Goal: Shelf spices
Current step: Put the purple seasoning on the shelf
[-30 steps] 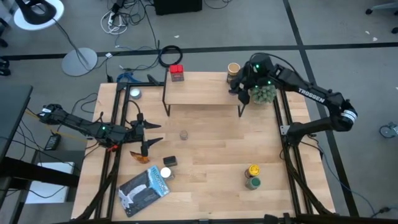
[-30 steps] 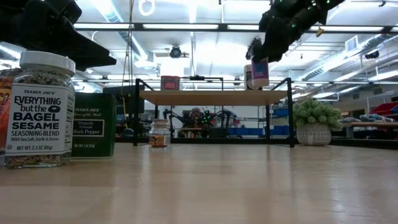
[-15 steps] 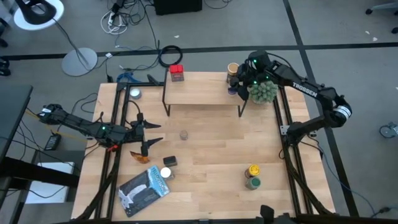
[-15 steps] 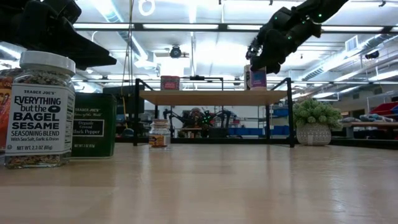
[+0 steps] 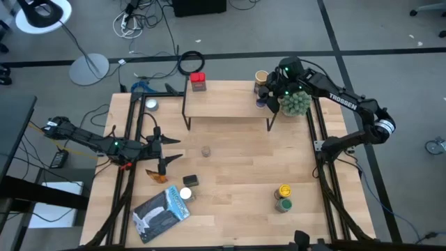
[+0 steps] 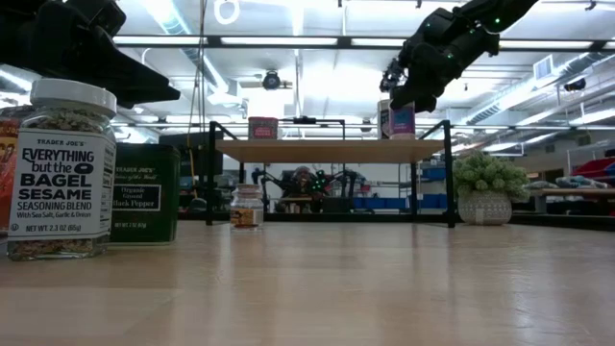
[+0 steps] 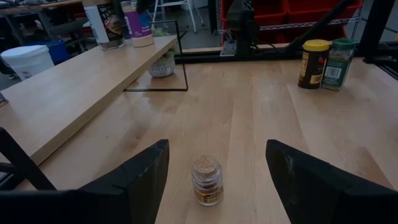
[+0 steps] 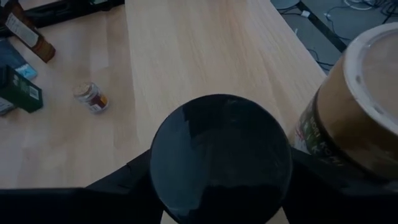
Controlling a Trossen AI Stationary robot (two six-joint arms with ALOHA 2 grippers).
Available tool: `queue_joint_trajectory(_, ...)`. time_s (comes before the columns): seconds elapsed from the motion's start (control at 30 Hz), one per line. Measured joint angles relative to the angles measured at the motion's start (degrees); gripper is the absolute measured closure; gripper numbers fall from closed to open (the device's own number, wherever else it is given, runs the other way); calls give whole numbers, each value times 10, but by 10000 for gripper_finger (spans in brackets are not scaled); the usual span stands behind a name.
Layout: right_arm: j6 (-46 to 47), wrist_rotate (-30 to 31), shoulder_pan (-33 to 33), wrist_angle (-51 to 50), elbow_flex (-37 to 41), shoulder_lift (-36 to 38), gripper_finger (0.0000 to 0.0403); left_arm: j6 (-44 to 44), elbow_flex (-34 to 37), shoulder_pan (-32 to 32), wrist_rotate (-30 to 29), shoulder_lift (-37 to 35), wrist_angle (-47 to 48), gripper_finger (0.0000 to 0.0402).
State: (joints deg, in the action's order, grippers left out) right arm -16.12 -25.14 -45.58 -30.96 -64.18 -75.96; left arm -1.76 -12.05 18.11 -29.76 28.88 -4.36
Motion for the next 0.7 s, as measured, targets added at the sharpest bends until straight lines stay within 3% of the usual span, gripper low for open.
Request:
queue_joint_trajectory(0.3, 0, 3, 0, 3, 0, 2, 96, -2, 0, 0, 0, 0, 0, 129)
queue_joint_trajectory(0.7, 12, 24, 0, -3, 0, 65, 92, -2, 0, 0, 0, 0, 0, 129)
